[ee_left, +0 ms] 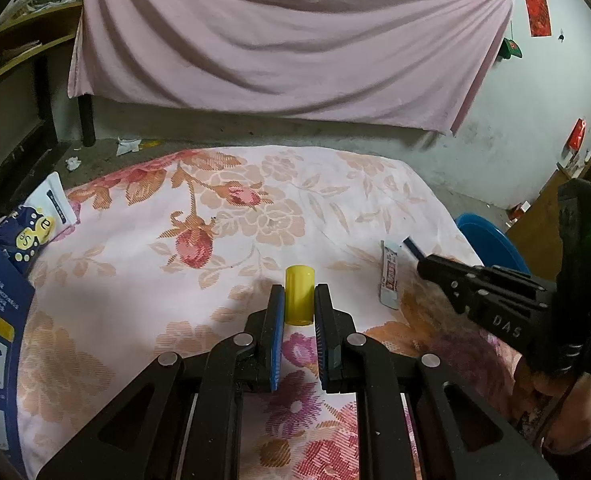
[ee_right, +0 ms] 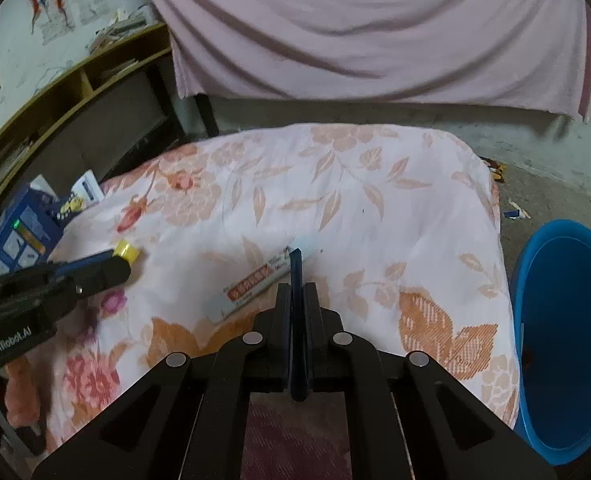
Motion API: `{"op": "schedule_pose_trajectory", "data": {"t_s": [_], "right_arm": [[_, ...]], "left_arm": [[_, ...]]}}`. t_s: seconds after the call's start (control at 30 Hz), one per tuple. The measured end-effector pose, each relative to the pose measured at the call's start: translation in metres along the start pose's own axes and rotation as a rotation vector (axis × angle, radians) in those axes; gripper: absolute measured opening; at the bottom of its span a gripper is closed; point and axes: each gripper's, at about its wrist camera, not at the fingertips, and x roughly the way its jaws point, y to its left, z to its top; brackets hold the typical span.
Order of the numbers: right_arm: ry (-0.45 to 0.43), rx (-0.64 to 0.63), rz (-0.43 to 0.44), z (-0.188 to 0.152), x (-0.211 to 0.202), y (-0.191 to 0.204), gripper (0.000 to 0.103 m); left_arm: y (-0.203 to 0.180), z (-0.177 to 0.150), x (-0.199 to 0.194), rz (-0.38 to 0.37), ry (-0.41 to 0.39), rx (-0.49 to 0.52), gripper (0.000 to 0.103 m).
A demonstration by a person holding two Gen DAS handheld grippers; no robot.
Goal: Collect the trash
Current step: 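Carry the yellow cylinder and blue stick over the blue basin and open both tools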
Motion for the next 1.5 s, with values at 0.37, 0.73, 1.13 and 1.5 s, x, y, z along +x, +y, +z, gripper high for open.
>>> {"op": "schedule_pose_trajectory", "data": {"t_s": [0.37, 0.73, 1.13, 1.5], "right_arm": [[-0.395, 0.013, -0.053, -0.001, -0.07, -0.008, 0.004], [-0.724, 0.113, -0.217, -0.031, -0.149, -0.074, 0.004], [-0.671, 0.329, -0.327, -0.077, -0.169, -0.178, 0.004], [-0.575, 0.453, -0.329, -0.093, -0.16, -0.213, 0.006]], "left_arm": [[-0.059, 0.019, -0.031, -0.012, -0.192, 0.086, 0.011], [-0.186, 0.038, -0.021, -0.22, -0.32, 0.255, 0.011], [-0.283, 0.03, 0.042, -0.302, -0.195, 0.363, 0.011], [-0.297, 0.024, 0.072, -0.296, -0.083, 0.32, 0.031]]}}
